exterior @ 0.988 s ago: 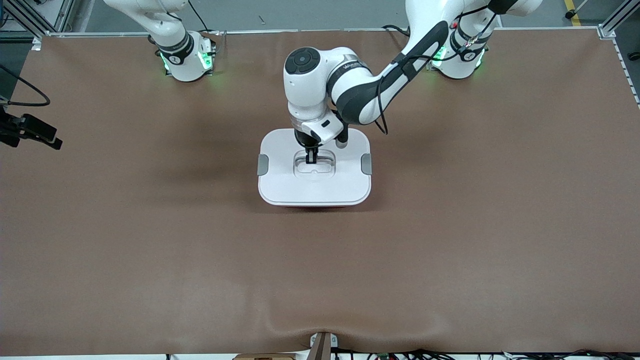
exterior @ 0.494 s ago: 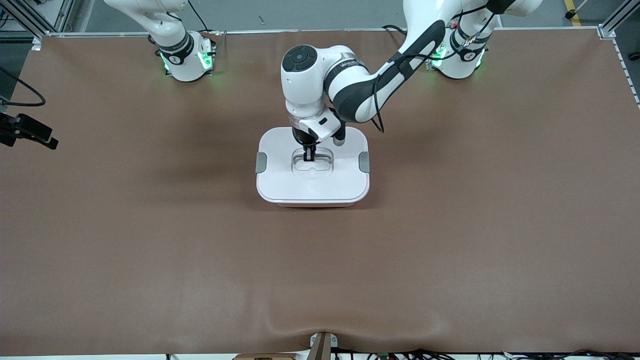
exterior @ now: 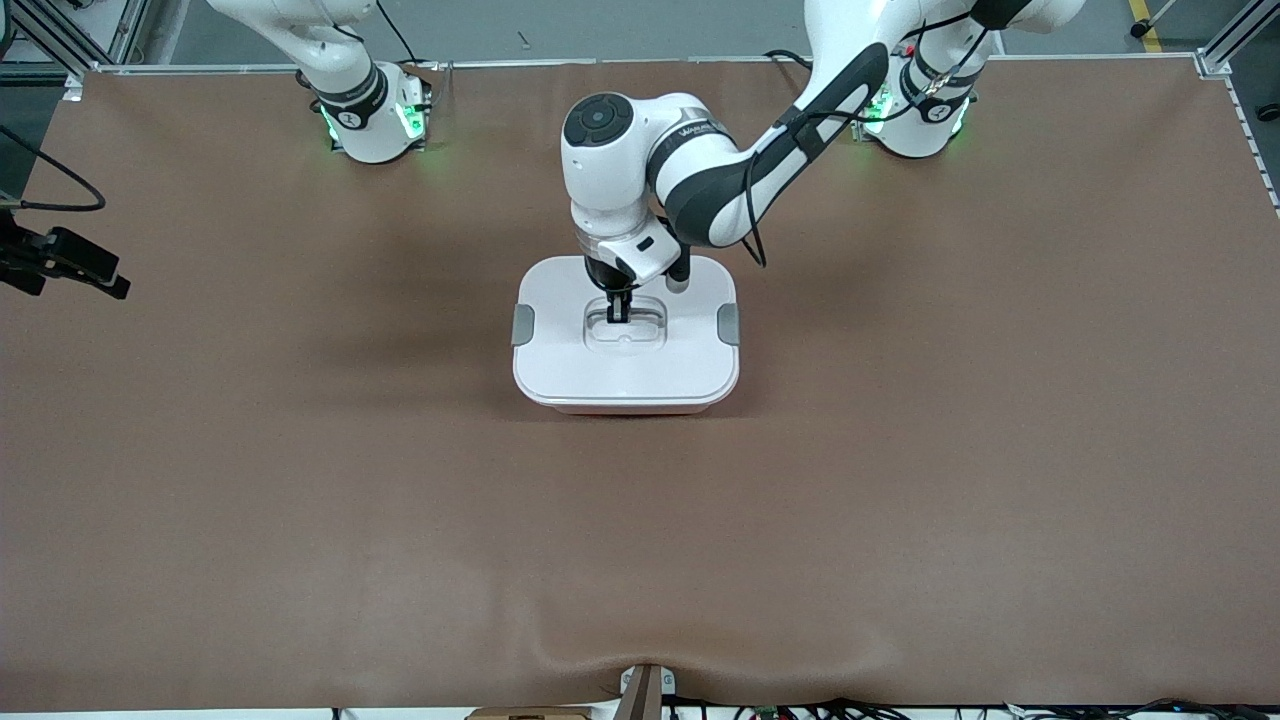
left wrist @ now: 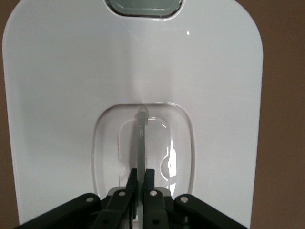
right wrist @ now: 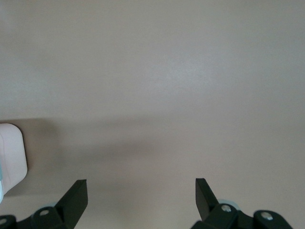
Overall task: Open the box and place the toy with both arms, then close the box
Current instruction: 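Lower the lid onto the box with the left gripper and press it down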
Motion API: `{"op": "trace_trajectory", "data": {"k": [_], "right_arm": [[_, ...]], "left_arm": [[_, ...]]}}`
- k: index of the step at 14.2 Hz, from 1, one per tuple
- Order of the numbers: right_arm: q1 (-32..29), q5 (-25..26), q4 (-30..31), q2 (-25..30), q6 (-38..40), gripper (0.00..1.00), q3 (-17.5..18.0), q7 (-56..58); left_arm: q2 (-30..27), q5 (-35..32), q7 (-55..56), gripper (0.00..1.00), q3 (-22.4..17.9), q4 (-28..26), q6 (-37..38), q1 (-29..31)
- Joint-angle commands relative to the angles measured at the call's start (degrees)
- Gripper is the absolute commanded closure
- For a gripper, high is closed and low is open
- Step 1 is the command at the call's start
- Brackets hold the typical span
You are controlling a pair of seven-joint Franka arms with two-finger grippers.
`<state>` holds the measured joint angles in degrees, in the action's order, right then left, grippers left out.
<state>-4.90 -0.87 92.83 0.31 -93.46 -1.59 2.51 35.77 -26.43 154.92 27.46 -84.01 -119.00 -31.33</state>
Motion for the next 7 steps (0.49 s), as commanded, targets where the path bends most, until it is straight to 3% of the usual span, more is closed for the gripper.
{"op": "trace_trajectory", "data": {"k": [1, 7], "right_arm": [[-0.46, -0.80, 0.94, 1.62, 0.38, 0.00, -0.07, -0.22], [-0.02, -0.54, 0.86, 1.62, 0.55, 0.00, 0.01, -3.55]], "left_arm": [[0.09, -1.70, 1.35, 1.00, 0.05, -0.10, -0.27, 0.31], [0.18, -1.61, 1.09, 1.00, -0.03, 0.08, -0.35, 0.40]]}}
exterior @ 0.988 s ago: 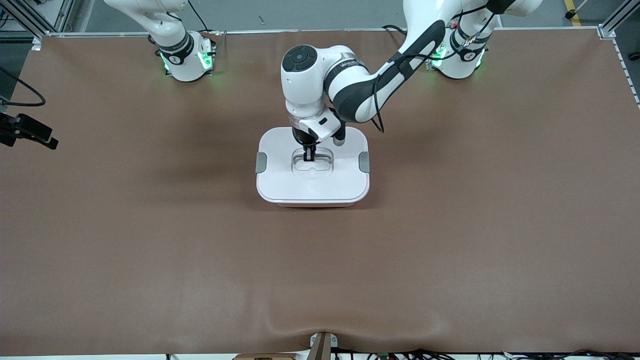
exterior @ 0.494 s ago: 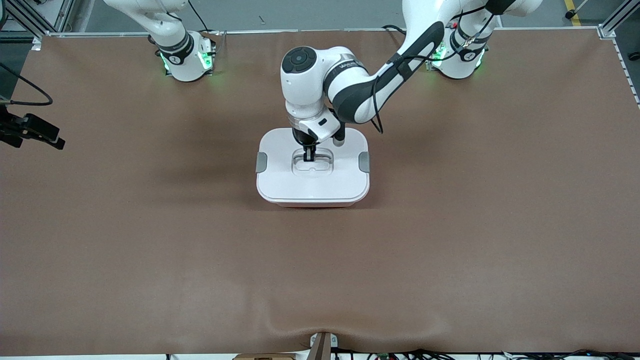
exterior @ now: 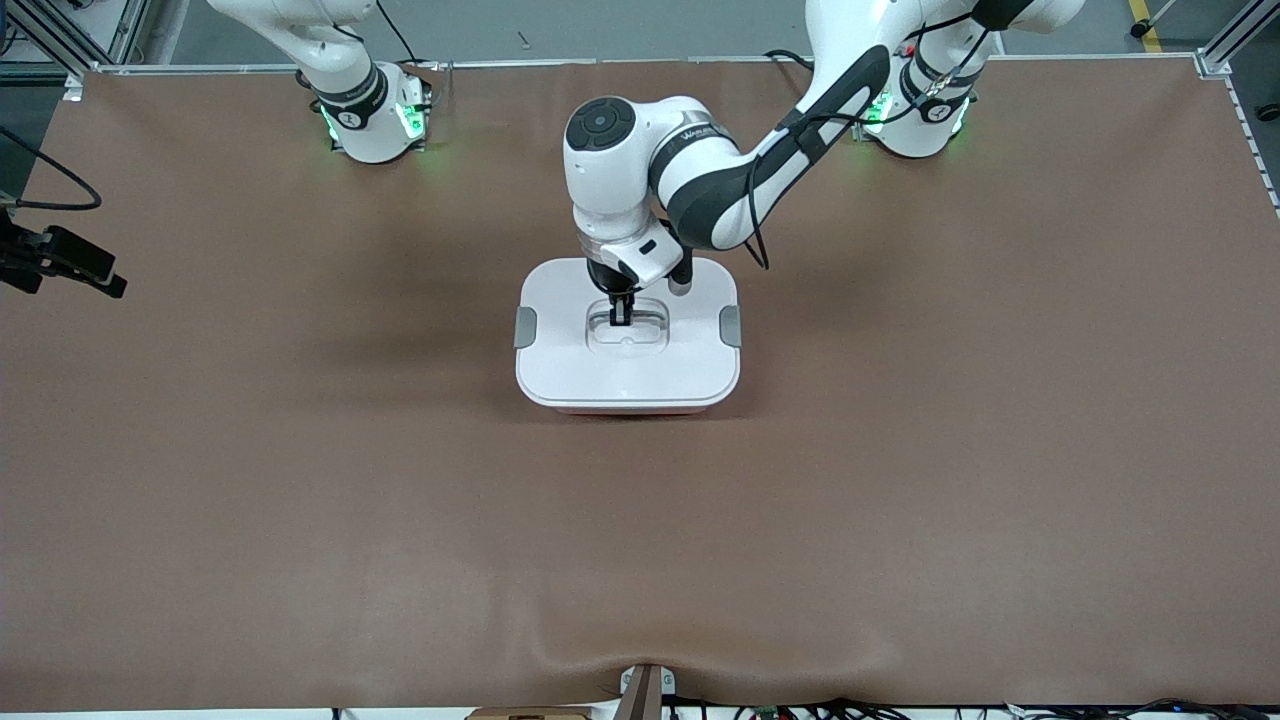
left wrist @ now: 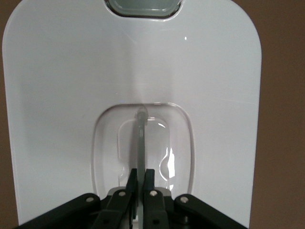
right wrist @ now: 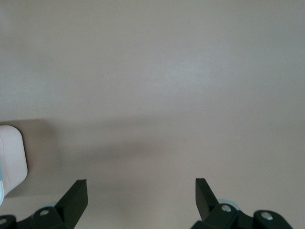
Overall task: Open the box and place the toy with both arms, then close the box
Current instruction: 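Lower the lid onto the box with the left gripper and press it down, then open the left gripper and raise it off the lid handle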
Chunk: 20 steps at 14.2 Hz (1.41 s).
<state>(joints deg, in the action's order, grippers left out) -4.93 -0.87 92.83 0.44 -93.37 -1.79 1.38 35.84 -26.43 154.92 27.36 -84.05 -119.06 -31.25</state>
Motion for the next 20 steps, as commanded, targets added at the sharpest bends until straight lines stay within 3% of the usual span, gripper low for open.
{"op": "trace_trajectory", "data": {"k": [1, 2, 4, 5, 6, 11, 20], "right_arm": [[0.01, -0.71, 0.68, 1.40, 1.86, 0.00, 0.29, -4.35], [0.18, -0.71, 0.59, 1.49, 2.66, 0.00, 0.47, -5.76], [1.15, 0.25, 0.24, 1.49, 2.58, 0.00, 0.82, -5.08], [1.59, 0.78, -0.19, 1.49, 2.67, 0.00, 0.82, -4.64], [2.37, 1.22, -0.55, 1.49, 2.84, 0.00, 0.82, -4.55], [2.73, 1.14, -0.55, 1.49, 2.93, 0.00, 0.73, -5.25], [1.94, 1.05, -0.55, 1.05, 3.02, 0.00, 0.47, -5.16]], "left_arm": [[0.10, -1.26, 1.09, 1.00, 0.06, 0.21, -0.21, 0.31], [-0.07, -0.91, 0.83, 1.00, 0.06, 0.38, -0.30, 0.40], [-0.42, -0.82, 0.38, 0.86, 0.06, 0.73, -0.21, 0.75], [-0.86, -0.91, -0.05, 0.38, 0.06, 0.73, -0.12, 0.92], [-1.56, -0.82, -1.10, 0.03, 0.15, 0.82, 0.14, 0.92], [-7.18, 2.42, -8.55, 0.00, 0.59, 1.61, 3.65, 2.15], [-18.26, 16.22, -48.18, 0.00, 0.59, 1.53, 14.37, 19.54]]}}
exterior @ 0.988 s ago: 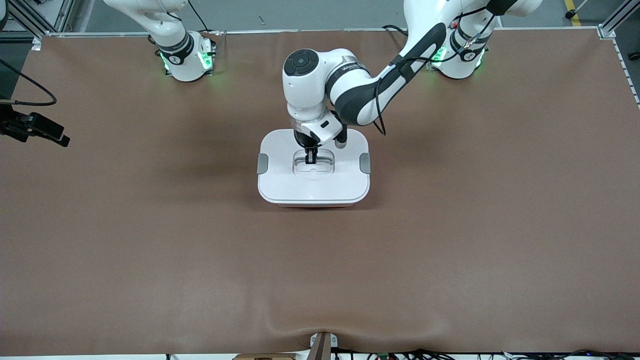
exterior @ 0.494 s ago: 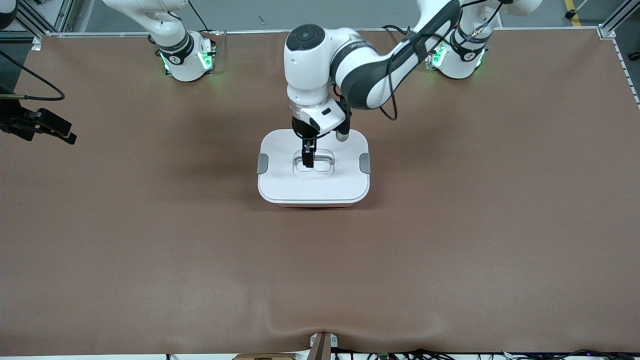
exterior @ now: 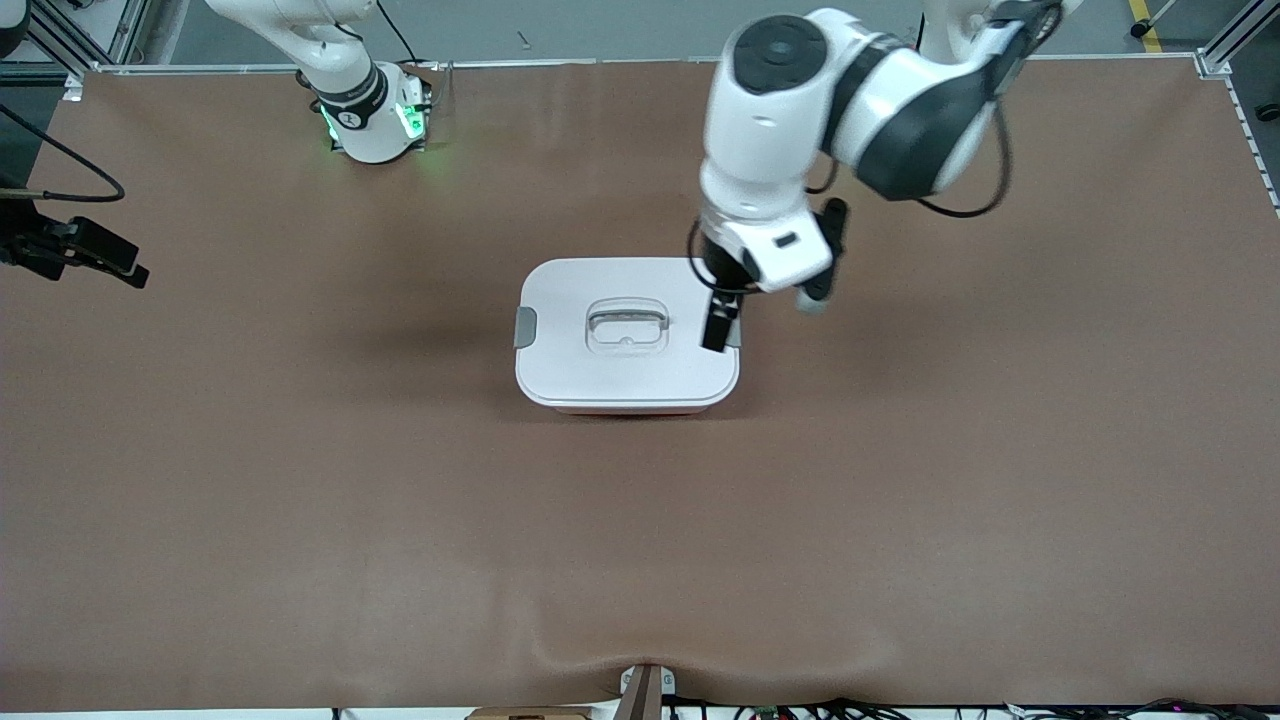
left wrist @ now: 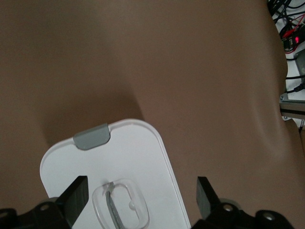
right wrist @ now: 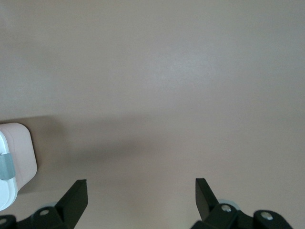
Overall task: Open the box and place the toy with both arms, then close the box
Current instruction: 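Open the left gripper and raise it off the lid handle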
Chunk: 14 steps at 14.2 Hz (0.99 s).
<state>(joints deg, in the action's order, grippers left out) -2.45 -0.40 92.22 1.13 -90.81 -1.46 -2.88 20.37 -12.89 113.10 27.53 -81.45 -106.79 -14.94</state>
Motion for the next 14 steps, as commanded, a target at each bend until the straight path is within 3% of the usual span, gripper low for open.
{"op": "trace_trajectory", "data": {"k": [1, 10, 12, 14], "right_arm": [[-0.62, 0.31, -0.02, 0.37, 0.54, 0.00, 0.14, -0.82], [-0.62, 0.05, -0.02, 0.46, 0.63, 0.00, 0.05, -0.46], [-0.71, 0.05, -0.02, 0.46, 0.54, 0.00, 0.05, -0.29], [-0.71, 0.05, -0.02, 0.46, 0.89, 0.00, 0.05, -0.29]], "left_arm": [[-3.22, 2.95, -11.62, 0.00, 0.42, -1.08, 4.20, 4.73], [-8.76, 3.39, -48.63, 0.00, 0.50, -0.90, 13.44, 17.12], [-11.03, 6.36, -58.46, 0.00, -0.19, -0.90, 14.59, 20.11], [-12.98, 7.87, -67.61, 0.00, -6.92, -1.25, 16.87, 16.98]]}}
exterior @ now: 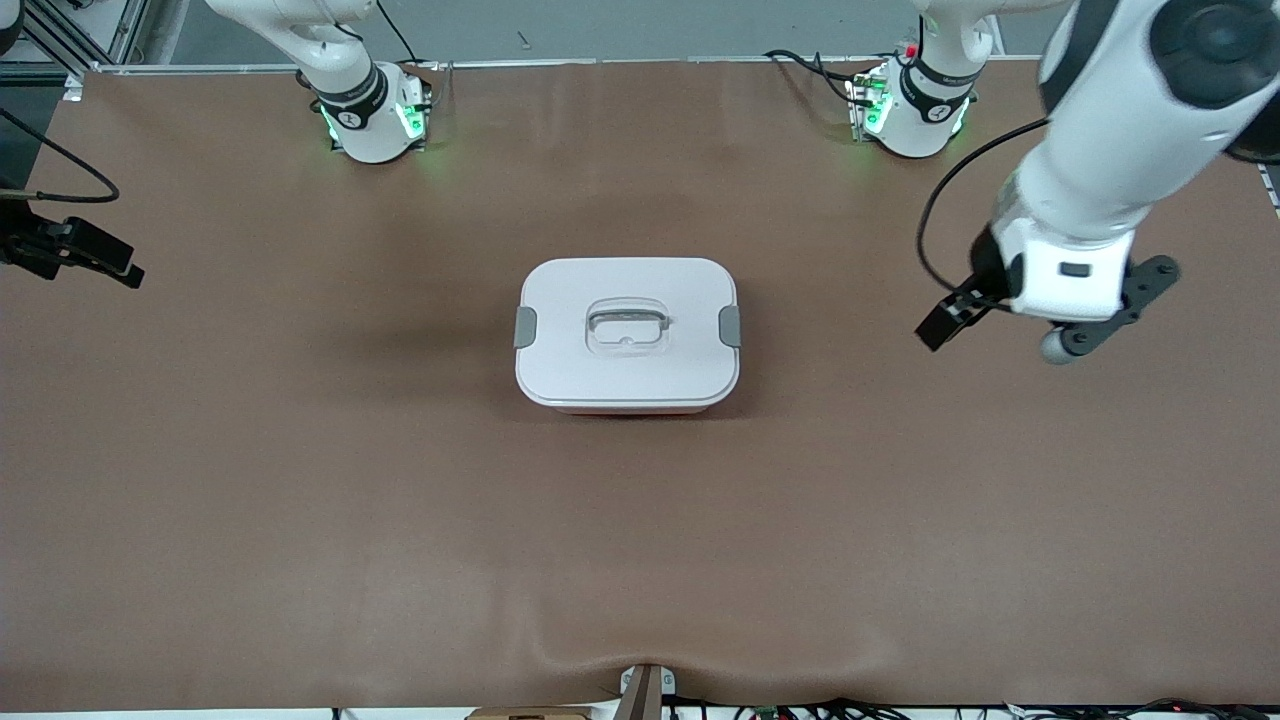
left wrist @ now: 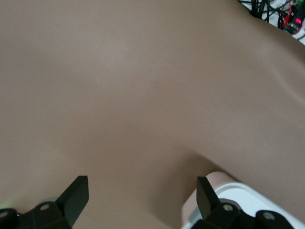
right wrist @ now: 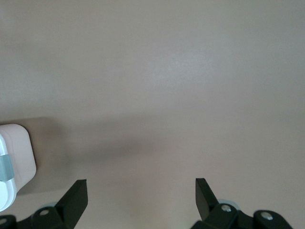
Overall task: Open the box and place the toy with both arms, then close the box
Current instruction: 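Open the left gripper and raise it off the lid handle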
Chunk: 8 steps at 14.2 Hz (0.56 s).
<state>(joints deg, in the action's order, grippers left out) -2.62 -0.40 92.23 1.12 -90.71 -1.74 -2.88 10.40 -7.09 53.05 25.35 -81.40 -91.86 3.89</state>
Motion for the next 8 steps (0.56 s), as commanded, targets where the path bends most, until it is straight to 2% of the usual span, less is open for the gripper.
{"op": "trace_trajectory", "data": {"k": [1, 5, 8], "right_arm": [[-0.55, 0.05, -0.12, 0.46, 0.88, 0.00, 0.34, -0.37], [-0.64, 0.05, -0.03, 0.46, 0.88, 0.00, 0.25, -0.28], [-0.90, 0.05, -0.03, 0.46, 0.88, 0.00, 0.34, -0.28]], "left_arm": [[-3.71, 3.39, -11.70, 0.00, -8.00, -1.22, 3.69, -3.61], [-7.14, 5.77, -24.98, 0.00, -16.62, -1.83, 8.36, -6.34], [-8.63, 5.69, -34.30, 0.00, -20.68, -2.01, 10.20, -7.40]]}}
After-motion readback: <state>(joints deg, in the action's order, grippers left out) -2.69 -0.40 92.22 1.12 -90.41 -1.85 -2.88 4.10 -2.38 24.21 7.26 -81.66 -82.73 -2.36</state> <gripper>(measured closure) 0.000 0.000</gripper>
